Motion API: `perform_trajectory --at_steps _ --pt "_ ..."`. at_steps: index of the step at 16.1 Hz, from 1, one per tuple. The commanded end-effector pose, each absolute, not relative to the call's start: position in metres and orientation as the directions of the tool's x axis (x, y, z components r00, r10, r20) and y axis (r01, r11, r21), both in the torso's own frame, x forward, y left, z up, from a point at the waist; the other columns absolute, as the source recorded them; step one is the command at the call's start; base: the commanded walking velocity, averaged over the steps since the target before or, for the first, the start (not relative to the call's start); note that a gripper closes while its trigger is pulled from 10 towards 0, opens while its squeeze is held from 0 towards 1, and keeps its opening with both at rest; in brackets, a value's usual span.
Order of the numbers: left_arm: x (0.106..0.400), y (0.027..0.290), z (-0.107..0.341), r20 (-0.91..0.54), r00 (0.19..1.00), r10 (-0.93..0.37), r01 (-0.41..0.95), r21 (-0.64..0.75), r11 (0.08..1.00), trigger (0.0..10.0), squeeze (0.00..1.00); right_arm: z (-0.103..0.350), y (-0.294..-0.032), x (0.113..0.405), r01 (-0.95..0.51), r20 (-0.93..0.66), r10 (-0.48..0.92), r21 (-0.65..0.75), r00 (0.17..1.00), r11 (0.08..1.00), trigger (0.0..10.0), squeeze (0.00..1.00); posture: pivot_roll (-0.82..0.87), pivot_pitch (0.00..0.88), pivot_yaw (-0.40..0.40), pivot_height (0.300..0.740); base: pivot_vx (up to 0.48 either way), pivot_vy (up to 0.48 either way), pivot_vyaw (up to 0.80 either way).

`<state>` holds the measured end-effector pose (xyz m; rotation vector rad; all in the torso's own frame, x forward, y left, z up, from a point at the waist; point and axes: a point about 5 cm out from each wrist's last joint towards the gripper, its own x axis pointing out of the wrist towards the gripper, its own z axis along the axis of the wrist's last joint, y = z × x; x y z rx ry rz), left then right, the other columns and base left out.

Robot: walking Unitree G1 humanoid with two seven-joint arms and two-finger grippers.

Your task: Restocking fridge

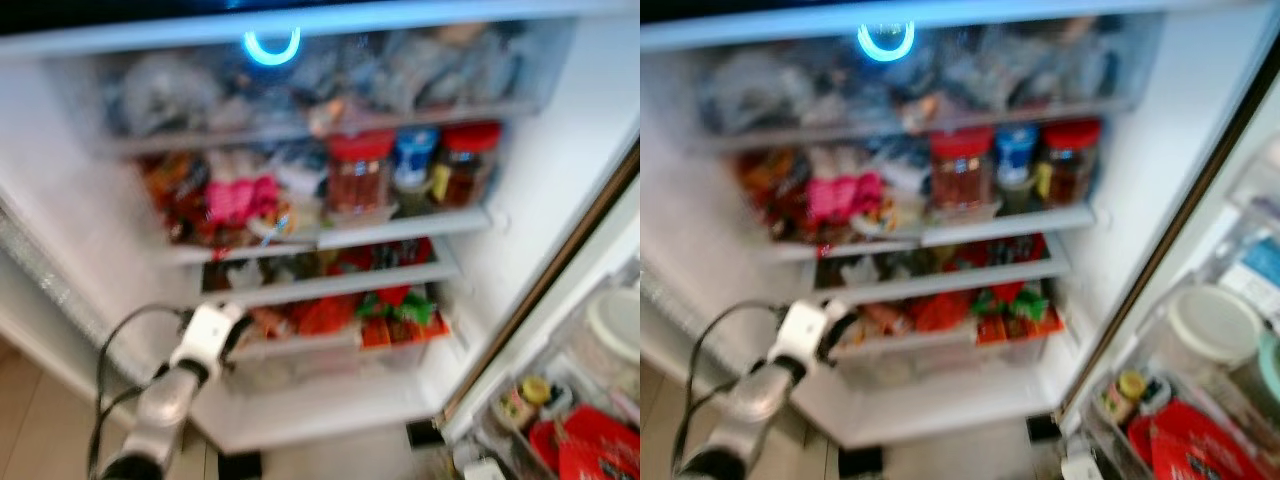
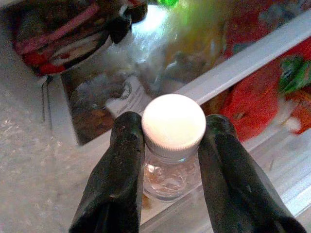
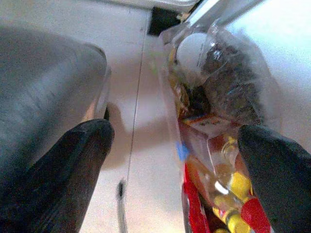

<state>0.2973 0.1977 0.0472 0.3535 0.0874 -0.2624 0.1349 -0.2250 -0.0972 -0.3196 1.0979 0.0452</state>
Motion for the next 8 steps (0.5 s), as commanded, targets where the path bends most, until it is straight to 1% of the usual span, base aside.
perform_trajectory --at_steps 1,5,6,7,8 --pt "0.300 0.188 0.051 -0.120 0.953 -0.278 0.302 0.355 0.884 10.0 0.00 -0.099 -0.224 0.129 -0.187 -0.889 -0.115 -0.217 0.443 0.958 10.0 0.00 -0.20 0.033 0.041 0.661 0.000 0.000 0.00" --pt "0.299 0.191 0.061 -0.094 0.945 -0.312 0.322 0.413 0.852 10.0 0.00 -0.100 -0.223 0.128 -0.187 -0.890 -0.110 -0.212 0.442 0.959 10.0 0.00 -0.21 0.037 0.046 0.661 0.000 0.000 0.00" --pt "0.301 0.191 0.068 -0.092 0.939 -0.333 0.335 0.478 0.812 10.0 0.00 -0.100 -0.223 0.128 -0.188 -0.891 -0.109 -0.210 0.442 0.960 10.0 0.00 -0.20 0.037 0.049 0.661 0.000 0.000 0.00" --pt "0.303 0.190 0.074 -0.104 0.927 -0.360 0.353 0.570 0.742 10.0 0.00 -0.100 -0.223 0.128 -0.188 -0.891 -0.107 -0.209 0.441 0.960 10.0 0.00 -0.20 0.037 0.049 0.661 0.000 0.000 0.00" --pt "0.304 0.190 0.076 -0.120 0.920 -0.374 0.362 0.629 0.688 10.0 0.00 -0.100 -0.222 0.128 -0.188 -0.891 -0.106 -0.208 0.441 0.960 10.0 0.00 -0.20 0.037 0.050 0.661 0.000 0.000 0.00"
